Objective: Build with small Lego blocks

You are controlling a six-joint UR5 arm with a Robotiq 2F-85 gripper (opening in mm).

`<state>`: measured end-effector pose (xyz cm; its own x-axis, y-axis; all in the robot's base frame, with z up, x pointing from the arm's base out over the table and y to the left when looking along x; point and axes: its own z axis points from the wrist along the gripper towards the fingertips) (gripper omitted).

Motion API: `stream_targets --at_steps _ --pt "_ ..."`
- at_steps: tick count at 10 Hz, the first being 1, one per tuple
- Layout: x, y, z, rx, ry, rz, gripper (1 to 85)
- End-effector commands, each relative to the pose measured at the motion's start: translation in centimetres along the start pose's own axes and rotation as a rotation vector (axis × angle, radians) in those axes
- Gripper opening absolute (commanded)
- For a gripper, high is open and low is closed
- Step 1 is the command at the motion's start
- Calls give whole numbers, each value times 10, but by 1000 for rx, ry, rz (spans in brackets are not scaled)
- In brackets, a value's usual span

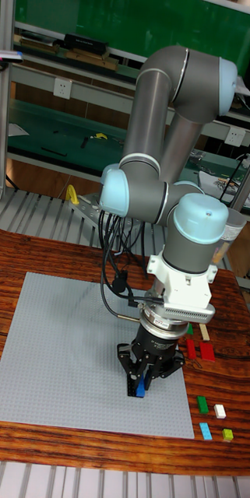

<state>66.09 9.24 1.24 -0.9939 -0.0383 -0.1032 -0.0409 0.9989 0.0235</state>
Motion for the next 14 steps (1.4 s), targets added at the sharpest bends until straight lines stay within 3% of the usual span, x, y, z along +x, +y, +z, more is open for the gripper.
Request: stream_targets --at_steps 1,2,3,11,12,14 --pt "3 2 -12 0 17 1 217" --pt "1 -1 -11 11 9 -28 420" --pt "-1 2 -10 -3 4 -43 530" --pt "2 0 -14 -18 10 -69 517" --pt "3 0 -19 -32 22 -76 497" --pt "4 -2 -24 -20 36 -69 370"
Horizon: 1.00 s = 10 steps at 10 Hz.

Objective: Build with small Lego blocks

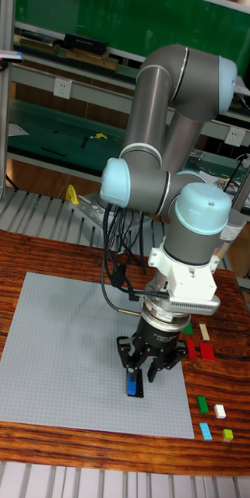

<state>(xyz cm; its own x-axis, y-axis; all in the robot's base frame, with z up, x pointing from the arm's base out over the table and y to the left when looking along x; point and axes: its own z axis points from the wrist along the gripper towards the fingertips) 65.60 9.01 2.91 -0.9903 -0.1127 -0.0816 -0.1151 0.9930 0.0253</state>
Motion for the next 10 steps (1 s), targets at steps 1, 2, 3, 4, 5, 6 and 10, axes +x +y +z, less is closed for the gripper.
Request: stream_targets --at_steps 1,2,3,4,5,6,10 --pt "1 0 -9 -13 21 9 300" --pt "1 0 -13 -12 37 14 220" --pt "2 -2 -18 2 57 25 60" --pt "1 -3 -20 9 65 27 13" --pt "-1 2 -20 -6 61 27 13" --pt "-8 14 -16 -34 38 43 13" --pt "-15 3 -14 18 7 53 13"
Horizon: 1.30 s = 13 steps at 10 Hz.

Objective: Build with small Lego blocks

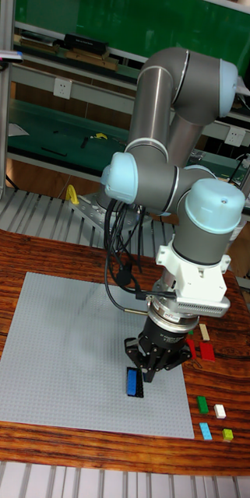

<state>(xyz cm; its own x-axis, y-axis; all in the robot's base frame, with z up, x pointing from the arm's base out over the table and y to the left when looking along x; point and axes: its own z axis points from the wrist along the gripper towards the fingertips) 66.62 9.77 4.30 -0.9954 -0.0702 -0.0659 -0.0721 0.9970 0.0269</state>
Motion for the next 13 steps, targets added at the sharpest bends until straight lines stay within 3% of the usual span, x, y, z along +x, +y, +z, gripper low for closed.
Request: stream_targets --at_steps 1,3,5,7,10,11,12,13 --pt "-2 -6 -1 25 -4 -15 13" --pt "-1 -12 0 19 0 -74 13" --pt "-4 -27 3 -14 -10 -167 13" --pt "-5 -36 3 -11 -17 -210 13" --pt "-15 -31 4 -21 -56 -134 13" --pt "-20 -36 4 -2 -72 -91 13" --pt "-20 -49 4 46 -73 -62 13" --pt "-20 -50 4 50 -71 -70 13"
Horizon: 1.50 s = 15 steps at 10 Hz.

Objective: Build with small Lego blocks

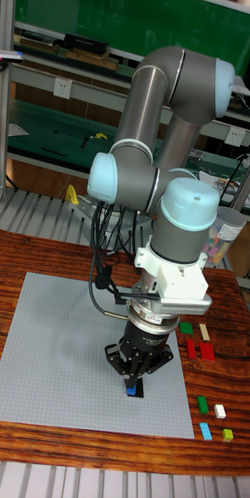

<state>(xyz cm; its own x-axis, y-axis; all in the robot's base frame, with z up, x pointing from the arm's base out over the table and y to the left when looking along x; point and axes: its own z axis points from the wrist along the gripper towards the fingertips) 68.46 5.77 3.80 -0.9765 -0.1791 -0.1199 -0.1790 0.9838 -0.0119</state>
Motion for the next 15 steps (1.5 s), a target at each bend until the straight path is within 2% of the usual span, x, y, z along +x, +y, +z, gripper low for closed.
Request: stream_targets --at_steps 1,4,5,8,10,15 --pt "-3 -10 -1 27 -12 27 13" --pt "0 2 10 -17 -39 46 13" --pt "1 5 14 -13 -54 43 13" --pt "3 2 17 -7 -59 24 13" --pt "2 -4 17 -23 -62 2 13" --pt "0 0 22 -38 -81 6 13"
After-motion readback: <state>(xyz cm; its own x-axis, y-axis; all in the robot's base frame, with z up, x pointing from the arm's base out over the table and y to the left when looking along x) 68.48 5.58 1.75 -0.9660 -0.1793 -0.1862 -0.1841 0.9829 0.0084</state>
